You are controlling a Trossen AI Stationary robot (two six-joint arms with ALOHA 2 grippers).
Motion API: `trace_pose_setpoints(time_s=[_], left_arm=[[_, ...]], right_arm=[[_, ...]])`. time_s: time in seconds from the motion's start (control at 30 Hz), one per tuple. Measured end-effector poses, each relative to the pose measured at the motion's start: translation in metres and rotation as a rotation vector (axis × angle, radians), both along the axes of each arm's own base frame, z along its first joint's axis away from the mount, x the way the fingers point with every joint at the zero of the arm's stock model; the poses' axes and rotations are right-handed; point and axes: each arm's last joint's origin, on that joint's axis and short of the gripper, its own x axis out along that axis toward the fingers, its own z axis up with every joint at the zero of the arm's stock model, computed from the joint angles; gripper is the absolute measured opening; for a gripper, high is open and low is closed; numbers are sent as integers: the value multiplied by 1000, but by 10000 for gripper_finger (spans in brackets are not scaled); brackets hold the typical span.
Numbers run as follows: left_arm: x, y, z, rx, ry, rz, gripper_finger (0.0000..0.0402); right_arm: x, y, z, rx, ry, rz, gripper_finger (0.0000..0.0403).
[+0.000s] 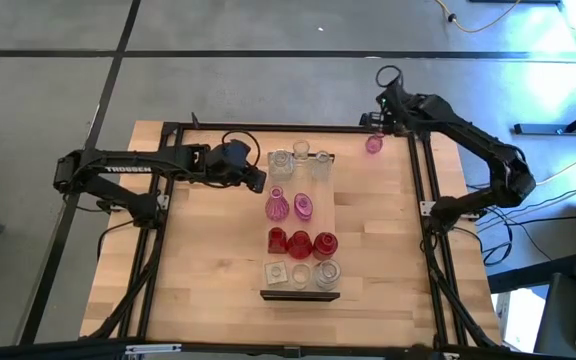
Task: Sort vases onto shelf
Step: Put the pink vase on the shelf aligned with the other pink vases
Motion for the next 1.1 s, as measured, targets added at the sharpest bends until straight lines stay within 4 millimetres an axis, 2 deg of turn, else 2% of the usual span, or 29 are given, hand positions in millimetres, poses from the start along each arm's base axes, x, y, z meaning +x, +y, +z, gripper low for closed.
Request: trace_pose_setpoints(time_s=[0.2, 0.43, 0.73, 0.93, 1.1], left_arm=[[-1, 0, 1, 6, -3, 7, 132], [-1, 1, 1, 6, -2, 11, 132], [-1, 1, 1, 6, -2, 11, 132], [-1, 2, 1, 27, 4, 22, 132], [-1, 2, 1, 23, 5, 18, 132]], right_arm=[[-21, -21, -32, 78, -127, -68, 77], [-32, -33, -59, 54, -214, -138, 76], [-27, -39, -68, 11, -289, -116, 76], [-22, -44, -86, 114, -272, -102, 76], [-19, -46, -91, 142, -283, -62, 63]])
